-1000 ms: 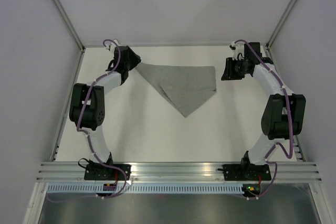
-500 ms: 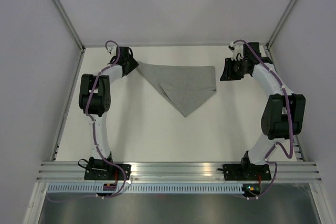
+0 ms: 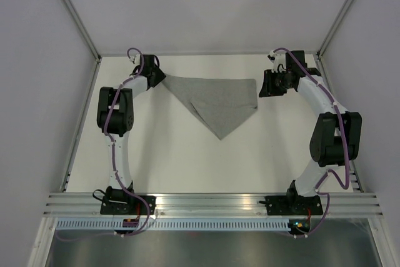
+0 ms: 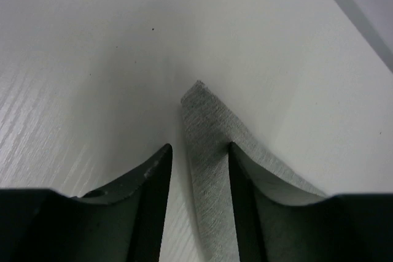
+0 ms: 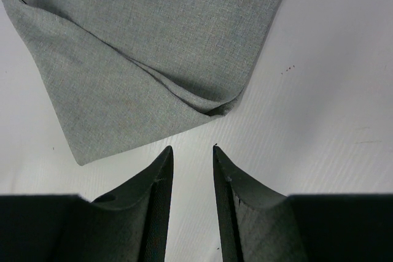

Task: Fold the napkin, place the utensils inside, and roll it up
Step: Fold the napkin

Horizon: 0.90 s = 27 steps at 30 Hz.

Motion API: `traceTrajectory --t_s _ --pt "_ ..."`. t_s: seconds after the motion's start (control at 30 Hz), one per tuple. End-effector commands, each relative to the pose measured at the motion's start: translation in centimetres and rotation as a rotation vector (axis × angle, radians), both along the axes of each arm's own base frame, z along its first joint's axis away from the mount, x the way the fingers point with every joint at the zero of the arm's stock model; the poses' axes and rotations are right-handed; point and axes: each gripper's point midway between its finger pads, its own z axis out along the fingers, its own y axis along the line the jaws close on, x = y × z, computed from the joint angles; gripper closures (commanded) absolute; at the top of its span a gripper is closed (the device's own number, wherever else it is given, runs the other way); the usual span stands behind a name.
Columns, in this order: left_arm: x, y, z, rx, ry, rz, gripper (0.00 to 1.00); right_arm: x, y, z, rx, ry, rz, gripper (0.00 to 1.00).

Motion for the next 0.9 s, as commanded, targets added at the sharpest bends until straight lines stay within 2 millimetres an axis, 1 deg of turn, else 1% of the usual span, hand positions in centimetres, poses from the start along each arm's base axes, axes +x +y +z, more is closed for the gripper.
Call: traceTrajectory --t_s 0.0,0.03,0.07,0.13,0.17,0.27,0.3,0.33,0.37,0.4,0.43,0.47,0.53,0.6,0.63,0.7,0.73,0.77,0.8,0.83,0.87 --pt "0.4 -0.9 -0.5 -0.063 0.016 0.008 0.54 0.8 0.2 1.1 -0.001 -0.035 0.011 0.62" --pt "0.6 -0.8 -0.4 -0.07 0.012 0.013 0.55 0.8 0.3 1.1 -0.002 -0.035 0.012 0.62" --pt "0.6 -0.9 -0.8 -0.073 0.018 0.014 0.55 0.8 0.3 1.1 -0.002 -0.035 0.013 0.62" --pt "0.7 -1.0 -0.8 -0.085 0.018 0.014 0.62 0.8 0.4 1.0 -0.005 -0.035 0.013 0.62" --pt "0.7 -1.1 -0.9 -0.087 0.018 0.014 0.69 0.8 0.4 1.0 -0.005 -0.035 0.014 0.62" --pt "0.4 -1.1 -1.1 -0.09 0.019 0.015 0.8 0.8 0.4 1.0 -0.007 -0.035 0.015 0.62" --pt "0.6 -1.1 -0.3 -0.094 -0.003 0.015 0.85 0.7 0.4 1.0 -0.009 -0.037 0.016 0.62" --pt "0.1 -1.0 -0.8 -0.092 0.004 0.017 0.87 0.7 0.4 1.0 -0.009 -0.036 0.017 0.62" --pt "-0.1 -1.0 -0.7 -0.092 0.001 0.015 0.9 0.8 0.5 1.0 -0.009 -0.036 0.018 0.62" --pt "0.1 -0.9 0.5 -0.092 -0.031 0.018 0.92 0.7 0.5 1.0 -0.009 -0.035 0.018 0.62" --pt "-0.7 -0.8 -0.2 -0.088 -0.017 0.02 0.93 0.7 0.5 0.9 -0.009 -0.034 0.02 0.62" --pt "-0.7 -0.8 0.2 -0.089 -0.036 0.02 0.95 0.7 0.5 0.8 -0.01 -0.031 0.021 0.62" --pt "-1.3 -0.5 0.7 -0.088 -0.052 0.02 0.97 0.6 0.7 0.8 -0.01 -0.03 0.027 0.62" --pt "-1.8 -0.3 0.9 -0.092 -0.063 0.023 0.98 0.5 1.0 0.8 -0.012 -0.029 0.035 0.62" --pt "-2.2 0.2 1.3 -0.094 -0.078 0.031 0.98 0.5 1.0 0.8 -0.011 -0.028 0.034 0.62" --pt "-2.7 0.4 1.6 -0.097 -0.089 0.031 0.98 0.3 1.3 0.8 -0.014 -0.027 0.045 0.62" --pt "-3.2 0.8 1.2 -0.096 -0.08 0.037 0.98 0.3 1.4 0.8 -0.014 -0.026 0.046 0.62" --pt "-3.2 1.0 2.1 -0.097 -0.104 0.036 0.98 0.3 1.5 0.8 -0.013 -0.025 0.047 0.62" --pt "-3.4 1.1 2.4 -0.097 -0.111 0.032 0.98 0.2 1.7 0.7 -0.015 -0.026 0.056 0.62" --pt "-3.8 1.6 2.1 -0.088 -0.104 0.037 0.98 0.1 1.8 0.6 -0.017 -0.02 0.059 0.62" --pt "-3.7 1.7 3.2 -0.091 -0.136 0.036 0.98 0.0 2.0 0.6 -0.018 -0.019 0.064 0.62"
